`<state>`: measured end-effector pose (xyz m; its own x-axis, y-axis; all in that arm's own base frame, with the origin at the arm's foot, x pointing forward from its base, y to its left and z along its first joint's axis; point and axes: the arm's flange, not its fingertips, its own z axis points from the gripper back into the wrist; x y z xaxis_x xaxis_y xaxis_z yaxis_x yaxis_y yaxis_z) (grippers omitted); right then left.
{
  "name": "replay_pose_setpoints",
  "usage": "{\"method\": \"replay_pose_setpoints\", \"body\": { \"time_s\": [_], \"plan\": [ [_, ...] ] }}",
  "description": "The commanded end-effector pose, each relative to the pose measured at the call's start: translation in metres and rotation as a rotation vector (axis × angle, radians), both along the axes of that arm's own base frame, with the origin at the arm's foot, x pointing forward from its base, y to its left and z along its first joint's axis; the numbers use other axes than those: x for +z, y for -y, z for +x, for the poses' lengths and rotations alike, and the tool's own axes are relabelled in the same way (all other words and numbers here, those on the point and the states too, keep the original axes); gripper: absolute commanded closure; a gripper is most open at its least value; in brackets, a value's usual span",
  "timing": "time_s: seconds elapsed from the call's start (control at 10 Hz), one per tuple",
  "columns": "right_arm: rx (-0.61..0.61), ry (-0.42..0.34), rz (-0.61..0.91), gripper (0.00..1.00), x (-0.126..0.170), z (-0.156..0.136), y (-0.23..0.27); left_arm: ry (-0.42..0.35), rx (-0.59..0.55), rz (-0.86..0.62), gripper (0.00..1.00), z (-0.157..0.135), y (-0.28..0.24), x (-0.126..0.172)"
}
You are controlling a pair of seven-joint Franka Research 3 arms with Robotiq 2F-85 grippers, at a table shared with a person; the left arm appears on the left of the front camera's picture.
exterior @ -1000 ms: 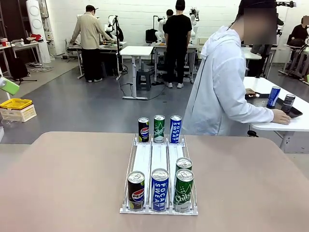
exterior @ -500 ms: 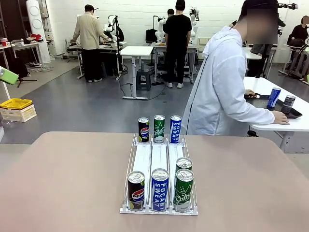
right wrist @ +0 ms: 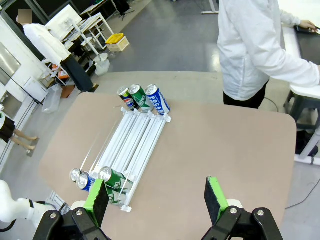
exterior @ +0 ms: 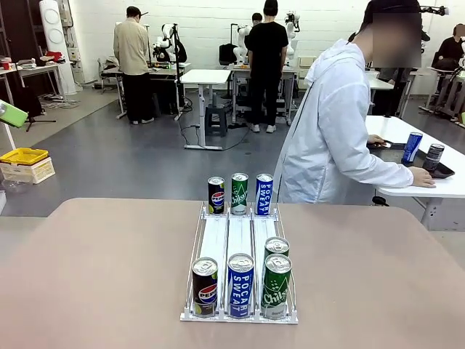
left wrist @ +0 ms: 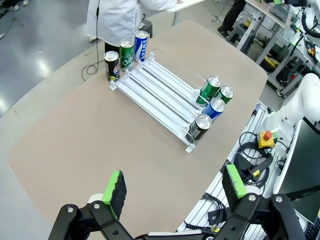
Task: Retrieve and hand over the desired beverage to the person.
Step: Place the picked can on the Handle tray extended by the person.
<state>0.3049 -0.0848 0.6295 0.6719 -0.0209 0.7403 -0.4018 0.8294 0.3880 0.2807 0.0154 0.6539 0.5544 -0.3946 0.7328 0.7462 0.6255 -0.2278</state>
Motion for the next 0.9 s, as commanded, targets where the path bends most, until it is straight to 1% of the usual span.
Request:
{"method": "replay_pose_setpoints", "body": {
  "time_s": [0.0,0.8],
  "plan": [
    [0.022,0.007,0.022,0.00,-0.0012,0.0028,-0.0004,0.000,-0.005,-0.002,0.00,-0.0001,0.0004,-0.0002],
    [0.022,0.007,0.022,0.00,-0.0012,0.0028,-0.0004,0.000,-0.005,-0.002,0.00,-0.0001,0.0004,-0.0002]
  ]
}}
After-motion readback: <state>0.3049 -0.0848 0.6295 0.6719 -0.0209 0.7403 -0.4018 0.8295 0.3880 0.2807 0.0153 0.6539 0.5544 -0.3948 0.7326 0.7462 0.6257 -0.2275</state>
